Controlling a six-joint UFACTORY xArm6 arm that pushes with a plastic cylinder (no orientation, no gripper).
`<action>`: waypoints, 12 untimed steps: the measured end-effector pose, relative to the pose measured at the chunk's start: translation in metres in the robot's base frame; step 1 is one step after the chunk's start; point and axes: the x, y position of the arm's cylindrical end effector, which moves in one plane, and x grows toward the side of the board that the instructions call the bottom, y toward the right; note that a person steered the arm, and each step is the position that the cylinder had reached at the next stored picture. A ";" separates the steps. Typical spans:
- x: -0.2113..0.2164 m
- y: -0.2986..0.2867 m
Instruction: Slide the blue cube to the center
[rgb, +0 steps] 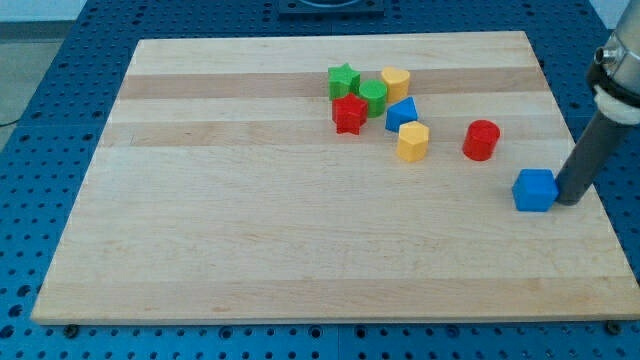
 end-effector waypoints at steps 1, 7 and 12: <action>0.016 -0.015; -0.013 -0.029; -0.023 -0.042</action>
